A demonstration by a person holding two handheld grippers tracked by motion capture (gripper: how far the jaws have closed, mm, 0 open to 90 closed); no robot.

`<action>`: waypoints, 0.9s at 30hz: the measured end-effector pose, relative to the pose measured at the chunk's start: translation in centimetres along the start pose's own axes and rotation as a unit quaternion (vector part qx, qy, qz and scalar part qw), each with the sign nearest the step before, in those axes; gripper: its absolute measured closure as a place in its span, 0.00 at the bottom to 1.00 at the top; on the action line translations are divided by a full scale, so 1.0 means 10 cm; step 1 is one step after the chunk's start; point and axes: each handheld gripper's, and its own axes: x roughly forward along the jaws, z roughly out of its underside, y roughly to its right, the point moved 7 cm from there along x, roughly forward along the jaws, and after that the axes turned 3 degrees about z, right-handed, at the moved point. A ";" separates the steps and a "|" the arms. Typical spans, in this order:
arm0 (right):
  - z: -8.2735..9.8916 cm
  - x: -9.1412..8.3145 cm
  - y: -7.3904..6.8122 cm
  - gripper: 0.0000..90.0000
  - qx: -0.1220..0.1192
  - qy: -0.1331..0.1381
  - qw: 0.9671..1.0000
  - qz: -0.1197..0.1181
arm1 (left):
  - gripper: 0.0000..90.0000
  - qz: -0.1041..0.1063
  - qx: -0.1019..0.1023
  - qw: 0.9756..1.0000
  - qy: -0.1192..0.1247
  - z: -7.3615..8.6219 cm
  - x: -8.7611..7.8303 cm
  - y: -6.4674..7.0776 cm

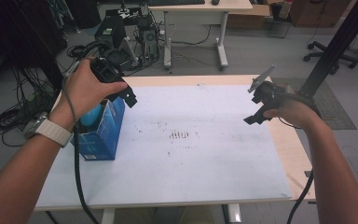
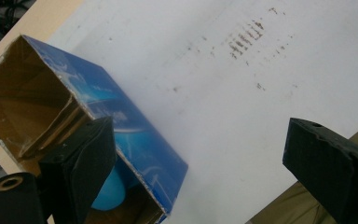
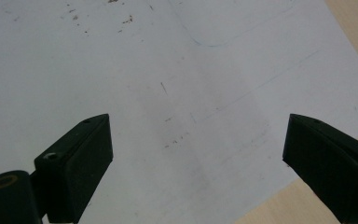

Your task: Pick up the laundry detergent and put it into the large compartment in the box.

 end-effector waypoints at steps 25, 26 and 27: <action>0.03 -0.01 -0.01 0.09 0.001 -0.001 1.000 0.001 | 0.10 0.042 0.110 0.993 -0.007 -0.12 0.12 0.42; 0.03 -0.01 -0.01 0.09 0.001 -0.001 1.000 0.000 | 0.10 0.044 0.114 0.992 -0.007 -0.12 0.12 0.44; 0.03 -0.01 -0.01 0.09 0.001 0.000 1.000 0.000 | 0.10 0.044 0.118 0.992 -0.007 -0.12 0.12 0.46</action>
